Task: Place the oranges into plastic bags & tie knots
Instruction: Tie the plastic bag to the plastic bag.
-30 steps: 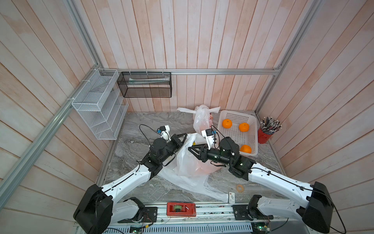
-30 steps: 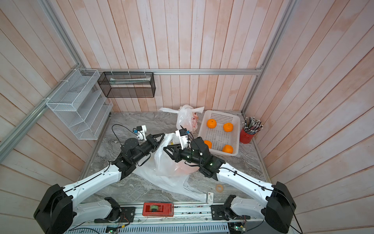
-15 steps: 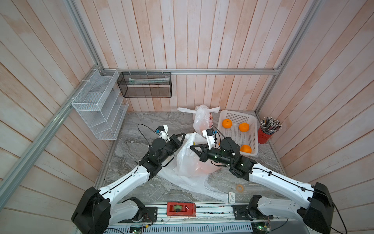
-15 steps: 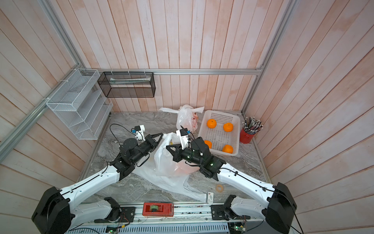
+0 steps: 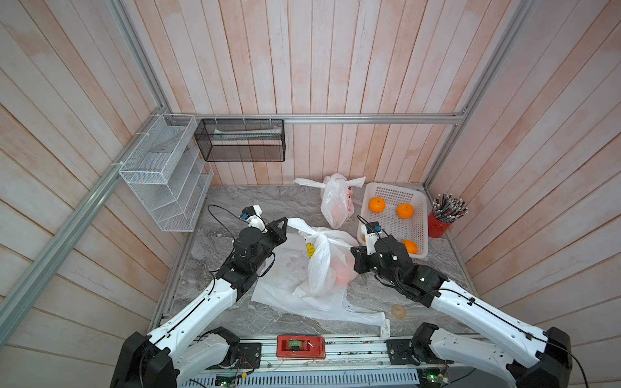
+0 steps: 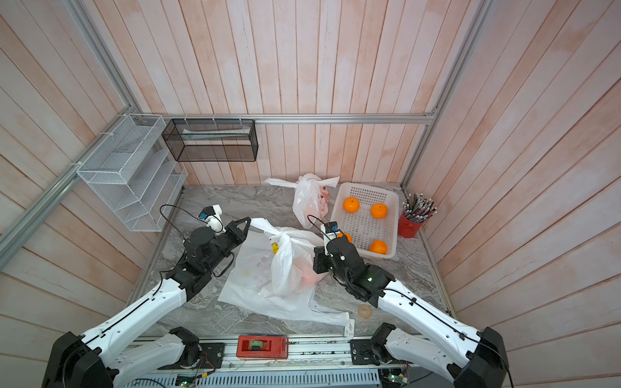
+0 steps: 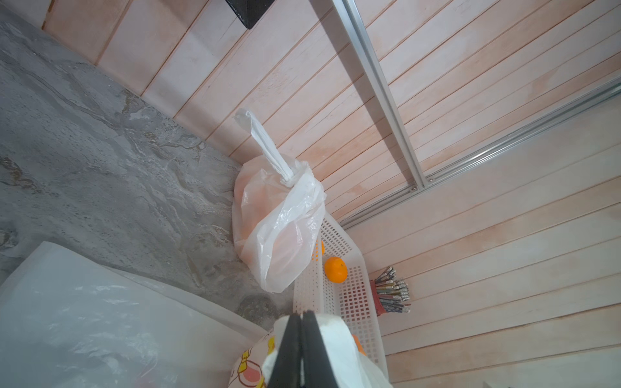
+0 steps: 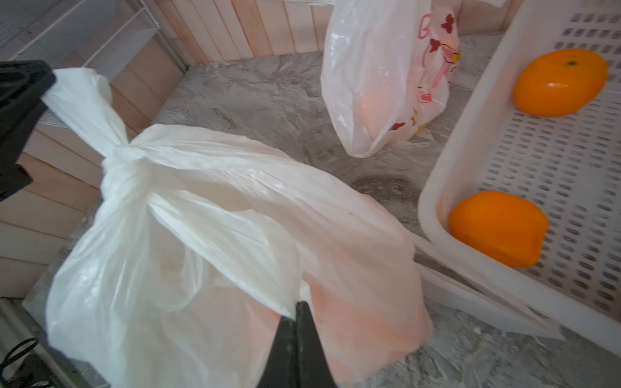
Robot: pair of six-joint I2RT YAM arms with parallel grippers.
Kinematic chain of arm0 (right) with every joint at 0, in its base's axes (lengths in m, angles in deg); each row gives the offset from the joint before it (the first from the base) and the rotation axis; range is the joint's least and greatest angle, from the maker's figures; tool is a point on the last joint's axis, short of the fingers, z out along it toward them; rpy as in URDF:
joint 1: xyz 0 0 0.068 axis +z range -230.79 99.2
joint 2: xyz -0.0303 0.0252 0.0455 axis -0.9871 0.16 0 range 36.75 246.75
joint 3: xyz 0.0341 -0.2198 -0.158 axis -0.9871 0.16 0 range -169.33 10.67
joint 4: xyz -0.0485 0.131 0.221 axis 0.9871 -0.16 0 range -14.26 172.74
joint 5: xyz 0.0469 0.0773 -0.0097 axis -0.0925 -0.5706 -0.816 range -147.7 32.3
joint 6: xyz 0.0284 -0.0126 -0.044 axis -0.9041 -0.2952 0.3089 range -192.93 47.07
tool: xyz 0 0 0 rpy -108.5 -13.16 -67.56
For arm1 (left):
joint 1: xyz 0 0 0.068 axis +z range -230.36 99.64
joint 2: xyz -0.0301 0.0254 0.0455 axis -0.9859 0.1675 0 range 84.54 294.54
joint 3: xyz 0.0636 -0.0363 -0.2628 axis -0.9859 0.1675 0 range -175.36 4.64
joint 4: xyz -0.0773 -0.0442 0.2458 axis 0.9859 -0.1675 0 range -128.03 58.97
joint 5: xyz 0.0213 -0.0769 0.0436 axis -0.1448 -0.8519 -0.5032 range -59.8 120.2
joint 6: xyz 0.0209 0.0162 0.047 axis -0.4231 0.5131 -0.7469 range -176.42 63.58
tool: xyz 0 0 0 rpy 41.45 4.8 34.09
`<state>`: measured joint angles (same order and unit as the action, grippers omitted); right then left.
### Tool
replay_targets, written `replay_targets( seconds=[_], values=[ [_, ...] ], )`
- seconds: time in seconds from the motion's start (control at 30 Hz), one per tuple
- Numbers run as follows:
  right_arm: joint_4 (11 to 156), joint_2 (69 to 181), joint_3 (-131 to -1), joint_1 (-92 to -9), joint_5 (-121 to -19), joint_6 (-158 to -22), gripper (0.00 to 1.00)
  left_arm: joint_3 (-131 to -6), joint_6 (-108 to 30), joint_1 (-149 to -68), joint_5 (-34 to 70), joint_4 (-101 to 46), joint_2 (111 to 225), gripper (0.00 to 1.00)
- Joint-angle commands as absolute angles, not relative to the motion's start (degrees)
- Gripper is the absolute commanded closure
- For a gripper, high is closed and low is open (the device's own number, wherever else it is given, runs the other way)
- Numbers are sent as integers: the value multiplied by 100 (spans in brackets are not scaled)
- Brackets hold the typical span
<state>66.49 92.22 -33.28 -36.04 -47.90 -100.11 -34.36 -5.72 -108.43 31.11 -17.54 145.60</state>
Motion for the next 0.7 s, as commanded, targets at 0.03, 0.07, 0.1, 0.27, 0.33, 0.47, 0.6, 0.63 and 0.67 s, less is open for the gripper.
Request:
replay_targets(
  seconds=[0.03, 0.07, 0.1, 0.27, 0.33, 0.47, 0.6, 0.63, 0.67],
  values=[
    [6535, 8807, -3116, -3896, -5623, -9264, 100, -3219, -1122, -10755, 3380, -1637, 14560, 100],
    [6700, 8703, -3079, -3943, -6078, -9059, 100, -3154, -1146, -10758, 3246, -1471, 14569, 100],
    [6833, 8632, -3052, -3972, -6615, -8799, 100, -3108, -1127, -10765, 3114, -1353, 14583, 100],
    [6938, 8543, -3084, -3977, -7281, -7692, 41, -3209, -1133, -10867, 2797, -1155, 14749, 100],
    [6889, 8666, -3187, -3983, -7260, -7332, 28, -3271, -1134, -10918, 2785, -1161, 14806, 100],
    [6935, 9150, -3428, -3977, -7447, -7048, 19, -3346, -1124, -10963, 2782, -1168, 14894, 100],
    [6955, 9610, -3438, -3975, -7389, -6903, 21, -3334, -1084, -10988, 2809, -1169, 14913, 100],
    [7004, 9672, -3410, -3975, -7379, -6851, 21, -3333, -1084, -10989, 2817, -1173, 14914, 100],
    [7093, 9748, -3387, -3976, -7367, -6824, 21, -3335, -1087, -10989, 2818, -1170, 14914, 100]
  ],
)
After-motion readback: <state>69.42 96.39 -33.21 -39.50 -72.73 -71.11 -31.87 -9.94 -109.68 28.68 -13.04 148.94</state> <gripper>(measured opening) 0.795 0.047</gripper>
